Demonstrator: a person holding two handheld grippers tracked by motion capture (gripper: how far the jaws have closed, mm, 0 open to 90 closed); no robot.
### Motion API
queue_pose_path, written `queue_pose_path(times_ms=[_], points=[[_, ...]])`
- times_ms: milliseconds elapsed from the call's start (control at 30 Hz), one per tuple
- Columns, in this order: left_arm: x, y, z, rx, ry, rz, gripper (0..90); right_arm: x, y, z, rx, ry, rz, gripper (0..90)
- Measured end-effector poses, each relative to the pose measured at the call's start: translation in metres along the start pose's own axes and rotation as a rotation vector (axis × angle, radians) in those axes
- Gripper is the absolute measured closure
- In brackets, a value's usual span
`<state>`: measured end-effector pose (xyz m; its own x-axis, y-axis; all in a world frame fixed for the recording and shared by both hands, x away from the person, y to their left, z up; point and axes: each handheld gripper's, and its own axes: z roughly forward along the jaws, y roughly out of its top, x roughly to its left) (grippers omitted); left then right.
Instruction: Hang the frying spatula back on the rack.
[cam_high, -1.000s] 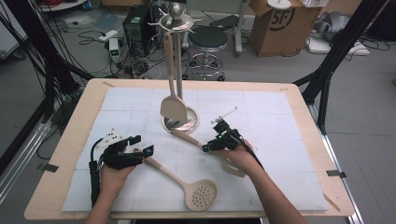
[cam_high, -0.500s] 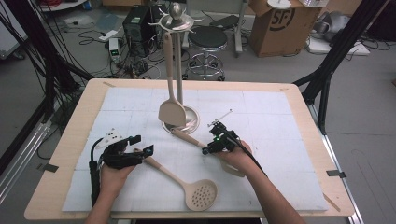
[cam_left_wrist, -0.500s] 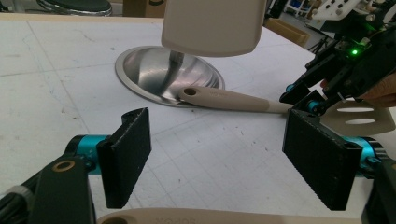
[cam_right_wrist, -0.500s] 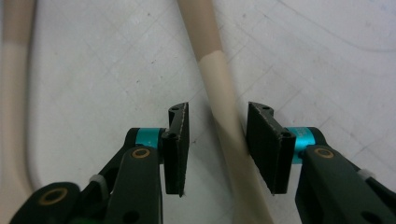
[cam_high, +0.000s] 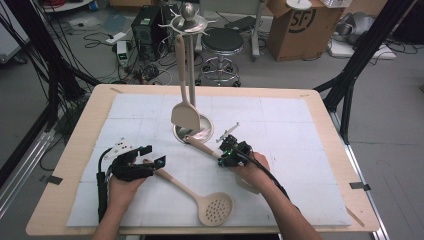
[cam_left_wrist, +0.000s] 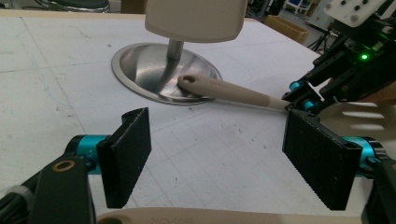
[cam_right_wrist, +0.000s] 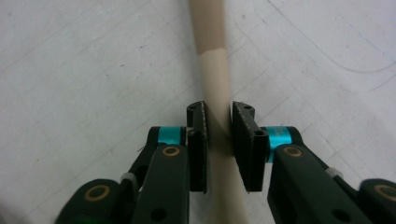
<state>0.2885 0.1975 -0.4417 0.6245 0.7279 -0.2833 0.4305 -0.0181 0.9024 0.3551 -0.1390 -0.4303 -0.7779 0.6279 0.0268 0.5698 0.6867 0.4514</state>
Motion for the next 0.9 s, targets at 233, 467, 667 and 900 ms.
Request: queue_pose_path(times_ms=[233, 467, 667, 900], points=[[-0.002, 0.001, -0.002, -0.006, 0.001, 0.006, 24.4, -0.022, -0.017, -0.007, -0.142, -0.027, 0.165, 77.9], [-0.001, 0.0, -0.002, -0.006, 0.003, -0.001, 24.4, -0.029, -0.016, 0.003, -0.136, -0.002, 0.177, 77.6], [-0.001, 0.001, -0.001, -0.002, 0.004, 0.005, 24.4, -0.028, -0.015, 0.006, -0.137, -0.018, 0.158, 75.8], [-0.003, 0.0, 0.0, 0.002, 0.005, 0.006, 24.4, -0.026, -0.015, 0.008, -0.147, -0.035, 0.139, 75.3]])
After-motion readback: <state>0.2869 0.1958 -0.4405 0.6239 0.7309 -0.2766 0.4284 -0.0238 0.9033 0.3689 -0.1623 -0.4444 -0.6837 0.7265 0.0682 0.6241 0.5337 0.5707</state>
